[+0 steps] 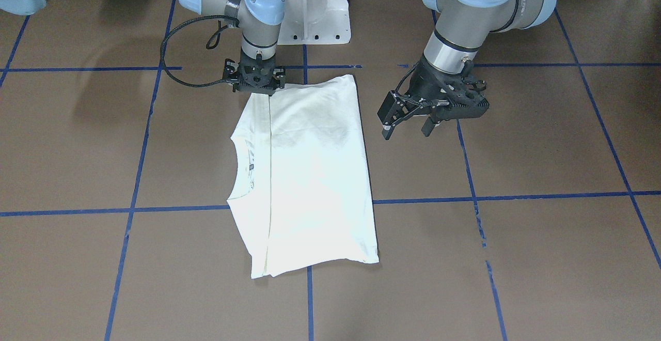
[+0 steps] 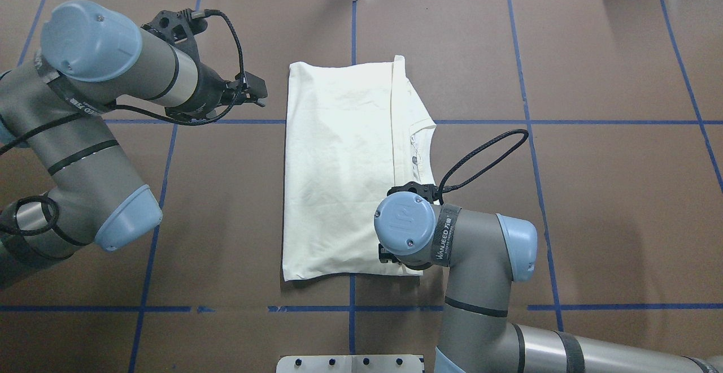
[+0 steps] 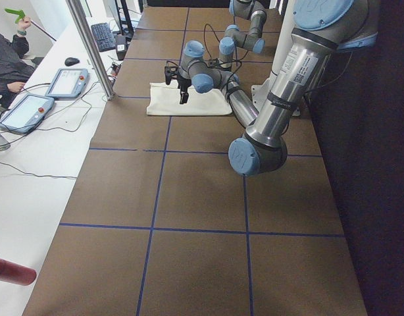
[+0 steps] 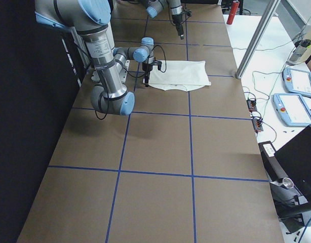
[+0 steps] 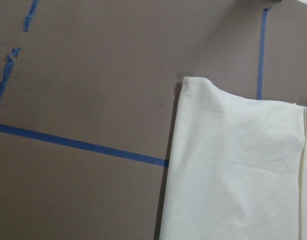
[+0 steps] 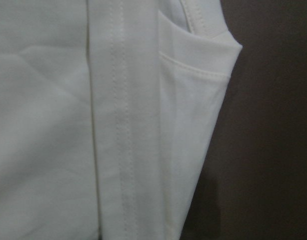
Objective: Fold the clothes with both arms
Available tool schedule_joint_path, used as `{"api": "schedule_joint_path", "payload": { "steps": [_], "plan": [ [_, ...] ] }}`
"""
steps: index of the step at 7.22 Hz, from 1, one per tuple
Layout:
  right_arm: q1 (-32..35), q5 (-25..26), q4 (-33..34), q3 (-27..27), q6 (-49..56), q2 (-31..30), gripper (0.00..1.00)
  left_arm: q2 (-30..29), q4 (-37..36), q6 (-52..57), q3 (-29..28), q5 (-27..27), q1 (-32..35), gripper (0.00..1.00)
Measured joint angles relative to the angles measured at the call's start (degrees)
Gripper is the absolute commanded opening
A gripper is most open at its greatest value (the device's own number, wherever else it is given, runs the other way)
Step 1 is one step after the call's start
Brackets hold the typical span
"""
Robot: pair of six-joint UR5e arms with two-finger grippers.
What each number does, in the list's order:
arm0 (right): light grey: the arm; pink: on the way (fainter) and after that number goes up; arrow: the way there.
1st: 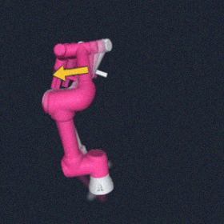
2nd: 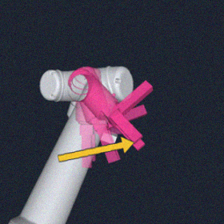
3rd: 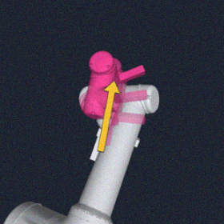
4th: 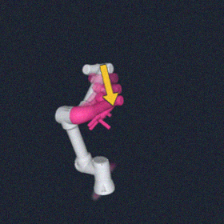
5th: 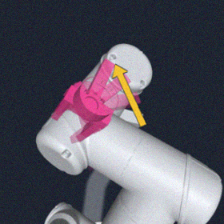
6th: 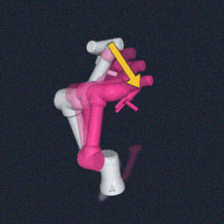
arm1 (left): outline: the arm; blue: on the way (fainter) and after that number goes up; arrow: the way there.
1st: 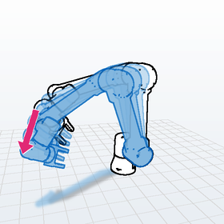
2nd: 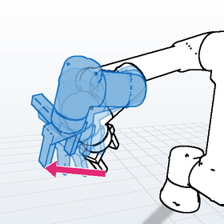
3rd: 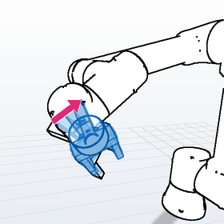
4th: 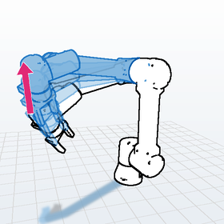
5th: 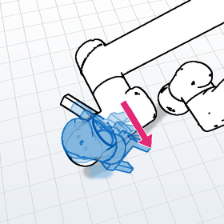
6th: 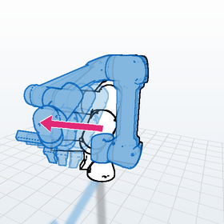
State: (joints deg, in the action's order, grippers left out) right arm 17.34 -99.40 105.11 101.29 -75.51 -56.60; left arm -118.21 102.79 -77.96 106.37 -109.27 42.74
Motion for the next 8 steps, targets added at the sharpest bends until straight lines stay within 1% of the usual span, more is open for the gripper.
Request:
{"api": "schedule_joint_path", "payload": {
  "steps": [2, 5, 8],
  "plan": [
    [0.4, 0.0, 1.1, 0.3, 0.3, -0.1, 1.0, -0.1, 0.1, -0.1, 0.1, -0.1, -0.1, 1.0],
    [1.4, 0.0, 5.1, 1.8, 2.0, -0.6, 1.0, -0.1, 0.2, -0.3, 0.4, 0.0, -0.9, 1.0],
    [3.6, 0.0, 5.7, 2.7, 3.4, -2.9, 1.0, -0.2, 0.2, -0.3, 0.4, 0.0, -1.5, 1.0]
  ]
}}
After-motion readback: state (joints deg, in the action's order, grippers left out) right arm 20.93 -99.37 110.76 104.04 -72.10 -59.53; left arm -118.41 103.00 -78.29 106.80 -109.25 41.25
